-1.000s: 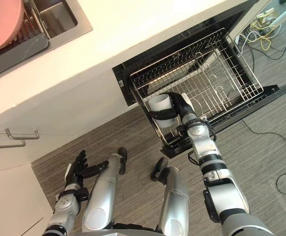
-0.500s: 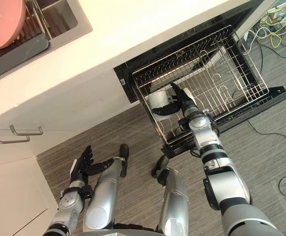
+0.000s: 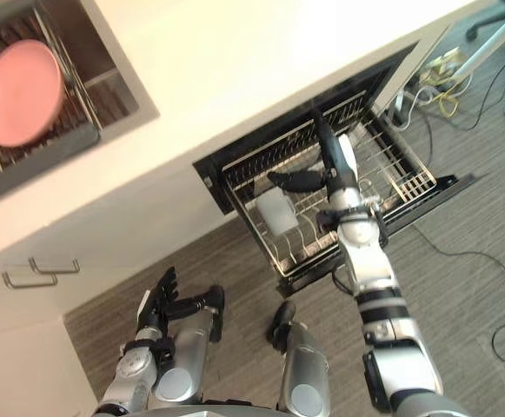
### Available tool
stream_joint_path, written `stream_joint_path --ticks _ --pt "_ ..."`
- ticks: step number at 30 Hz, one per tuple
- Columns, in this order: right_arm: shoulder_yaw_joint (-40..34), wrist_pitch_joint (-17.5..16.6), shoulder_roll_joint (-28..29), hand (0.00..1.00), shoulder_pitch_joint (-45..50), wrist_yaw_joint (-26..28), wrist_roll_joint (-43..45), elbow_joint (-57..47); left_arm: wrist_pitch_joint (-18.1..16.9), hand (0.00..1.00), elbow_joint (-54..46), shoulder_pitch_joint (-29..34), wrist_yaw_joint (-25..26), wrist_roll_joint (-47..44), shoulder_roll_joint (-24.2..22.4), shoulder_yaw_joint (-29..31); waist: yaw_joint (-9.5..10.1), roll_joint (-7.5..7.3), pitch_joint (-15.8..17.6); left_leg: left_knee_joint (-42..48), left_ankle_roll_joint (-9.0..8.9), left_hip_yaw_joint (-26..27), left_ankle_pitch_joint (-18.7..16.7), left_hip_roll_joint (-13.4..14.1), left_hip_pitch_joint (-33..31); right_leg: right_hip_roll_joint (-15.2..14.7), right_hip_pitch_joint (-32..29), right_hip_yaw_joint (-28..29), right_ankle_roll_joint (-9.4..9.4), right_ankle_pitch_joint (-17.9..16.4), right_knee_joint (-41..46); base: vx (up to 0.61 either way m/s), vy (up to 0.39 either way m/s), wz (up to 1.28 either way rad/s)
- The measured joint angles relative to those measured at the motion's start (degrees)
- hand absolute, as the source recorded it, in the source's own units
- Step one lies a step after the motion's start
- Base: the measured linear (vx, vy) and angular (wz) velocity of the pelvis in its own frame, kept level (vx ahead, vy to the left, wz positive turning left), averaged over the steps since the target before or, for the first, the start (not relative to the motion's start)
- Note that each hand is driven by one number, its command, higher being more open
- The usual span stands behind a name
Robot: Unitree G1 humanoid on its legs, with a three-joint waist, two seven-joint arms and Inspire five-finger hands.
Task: Walk over to the sink, pick up the cup, carry it to the dishwasher, place the cup inside the dishwasher, then close the dishwasher door
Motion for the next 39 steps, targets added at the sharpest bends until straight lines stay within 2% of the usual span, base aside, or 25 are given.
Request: stream_joint_path --ticks 1,5,7,12,19,26,33,35,37,39 --pt "-0.8 0.0 1.6 1.00 4.1 -0.4 0.0 -1.7 0.1 1.00 1.4 0.9 0.0 0.0 0.1 0.0 -0.73 -0.17 -1.7 -2.8 -0.06 0.2 0.7 -0.2 2.2 0.6 2.2 -0.1 0.29 1.0 -2.9 0.18 0.018 -0.04" --pt "-2.1 -0.7 4.9 1.00 13.3 -0.2 0.0 -4.9 0.4 1.00 3.5 3.4 0.1 1.3 0.5 0.7 -2.71 -0.15 -4.9 -6.9 -0.10 1.0 1.3 -0.7 7.0 1.2 6.6 0.2 1.26 2.2 -7.5 0.15 0.026 -0.09" --pt "-2.3 -2.3 6.9 1.00 19.3 0.6 0.0 -6.3 0.6 1.00 5.3 4.9 0.1 2.4 0.3 1.3 -3.55 -0.05 -7.2 -9.7 -0.13 1.7 1.6 -1.2 10.5 1.5 9.8 0.6 1.91 2.9 -10.4 0.13 0.036 -0.12" --pt "-0.5 -6.8 10.1 1.00 25.1 3.4 -0.1 -8.5 0.4 1.00 8.2 5.6 0.2 3.4 -0.2 1.7 -4.51 0.00 -11.0 -14.6 -0.26 3.2 2.5 -1.7 15.5 2.1 13.9 1.7 2.50 4.6 -15.0 0.07 0.032 -0.13" --pt "5.0 -14.6 12.3 1.00 27.6 4.8 -4.1 -9.8 -0.2 1.00 9.5 6.2 0.4 4.5 -0.6 2.4 -5.54 0.01 -12.3 -16.9 -0.12 3.4 3.4 -2.2 19.2 2.3 17.4 1.9 2.68 6.0 -17.6 -0.01 0.012 -0.03" --pt "8.9 -16.5 12.1 1.00 27.8 4.7 -7.4 -10.6 -0.4 1.00 10.5 6.2 1.1 4.5 -0.6 2.4 -5.69 0.17 -12.3 -16.3 0.03 2.6 3.5 -2.2 21.0 2.4 20.1 1.4 2.65 6.1 -17.6 -0.05 -0.003 0.06" --pt "10.9 -17.2 9.6 1.00 27.7 3.9 -9.7 -14.3 -1.0 1.00 10.5 6.2 -0.1 5.6 -0.8 3.2 -5.74 1.09 -11.8 -15.2 0.01 0.3 2.7 -2.0 19.8 1.6 21.1 -2.7 2.16 5.0 -15.7 -0.07 -0.019 0.29" --pt "10.7 -17.2 7.8 1.00 27.6 2.8 -9.6 -16.2 -1.8 1.00 10.7 6.2 -0.6 7.2 -0.9 3.3 -6.25 0.97 -12.0 -16.2 0.10 6.0 3.0 -0.5 19.8 0.5 21.2 -5.4 2.41 4.6 -15.3 -0.03 -0.011 0.74" --pt "7.8 -16.9 6.2 1.00 27.1 0.8 -9.5 -17.4 -2.1 1.00 10.6 6.0 -1.5 7.8 -1.3 2.3 -6.63 1.27 -12.1 -17.8 -0.35 12.7 5.3 0.6 19.9 -1.4 21.8 -10.4 3.42 4.0 -14.4 0.03 0.082 1.13" --pt "5.9 -15.8 6.3 1.00 26.2 -0.8 -9.0 -17.1 -2.1 1.00 10.4 5.8 -1.6 7.9 -1.3 1.7 -6.02 1.34 -12.0 -19.9 -1.22 12.4 7.9 -0.7 20.7 -3.2 22.4 -12.5 4.55 3.5 -12.8 0.03 0.140 0.73"
